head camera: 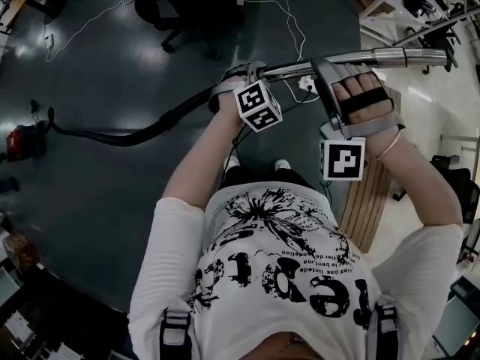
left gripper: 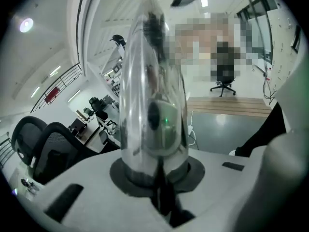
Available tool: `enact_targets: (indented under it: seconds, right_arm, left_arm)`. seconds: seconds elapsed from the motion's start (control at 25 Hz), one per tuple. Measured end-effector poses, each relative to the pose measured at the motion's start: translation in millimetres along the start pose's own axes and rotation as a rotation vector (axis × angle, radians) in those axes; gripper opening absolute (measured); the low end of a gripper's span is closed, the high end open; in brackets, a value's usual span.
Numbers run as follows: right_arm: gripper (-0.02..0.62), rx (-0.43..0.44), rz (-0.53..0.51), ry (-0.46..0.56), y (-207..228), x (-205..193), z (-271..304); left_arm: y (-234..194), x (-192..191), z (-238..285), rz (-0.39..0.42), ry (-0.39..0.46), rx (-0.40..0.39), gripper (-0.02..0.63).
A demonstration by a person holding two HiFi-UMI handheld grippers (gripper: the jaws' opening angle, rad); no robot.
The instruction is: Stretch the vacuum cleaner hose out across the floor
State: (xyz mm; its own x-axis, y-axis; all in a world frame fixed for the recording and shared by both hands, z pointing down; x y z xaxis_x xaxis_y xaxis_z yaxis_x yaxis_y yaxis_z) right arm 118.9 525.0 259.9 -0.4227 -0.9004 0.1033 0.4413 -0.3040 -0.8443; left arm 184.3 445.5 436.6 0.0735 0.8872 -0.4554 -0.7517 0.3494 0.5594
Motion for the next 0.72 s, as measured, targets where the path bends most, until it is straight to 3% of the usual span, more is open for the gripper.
enact_targets:
  seconds: [0.08,0.16,0.32,0.4,0.48,0.56,0.64,0.72]
  right_arm:
    - [0.244,0.088,0.137,0.044,4.3,21.8,-1.6]
    - [0.242,0.242,0.309,0.044,1.3,37.5,18.0]
    - [0.242,0.532,0.579,-0.045,14.9,59.0,67.4]
    - [0.242,0.696,0.687,-0.126,20.1,63.6,84.6]
    - [0.242,0.938,0.844,-0.194,7.7,68.9,93.9]
    - [0.242,1.165,1.029,-0.195,-5.7,80.2,95.8]
    - [0.242,1.32,1.166,-0.169,-9.9,92.1,92.7]
    - [0.242,1.419,1.209,-0.152,-13.6,103.4,87.5]
  left_arm:
    - [-12.0,-14.8,-1.4,0.028,-0.041,0.044,0.052]
    - [-27.4,-22.7,-7.2,0.089,-0.057,0.132,0.052]
    - [-55.4,-29.5,-26.8,0.32,-0.107,0.331,0.052]
    - [-59.3,-34.8,-36.1,0.401,-0.102,0.381,0.052]
    - [-59.8,-43.0,-46.2,0.43,-0.079,0.41,0.052]
    - [-66.9,-51.5,-58.9,0.46,-0.074,0.475,0.054]
    - [-76.6,-55.7,-71.0,0.483,-0.069,0.542,0.057]
    - [-84.4,-55.6,-81.7,0.522,-0.068,0.606,0.058]
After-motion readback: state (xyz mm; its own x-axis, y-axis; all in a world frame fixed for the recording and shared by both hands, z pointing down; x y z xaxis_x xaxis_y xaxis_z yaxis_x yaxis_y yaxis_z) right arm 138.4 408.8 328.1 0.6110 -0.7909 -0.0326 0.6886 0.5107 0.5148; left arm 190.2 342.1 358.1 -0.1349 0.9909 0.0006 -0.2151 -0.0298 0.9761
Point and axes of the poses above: the fingertips, and each gripper's own axes: z forward along the fingers, y to its right, x out of its top, the point moved 4 cm from there along -z, backward along the fingers, and after that the axes turned 12 degrees about z, right-handed, at the moved point
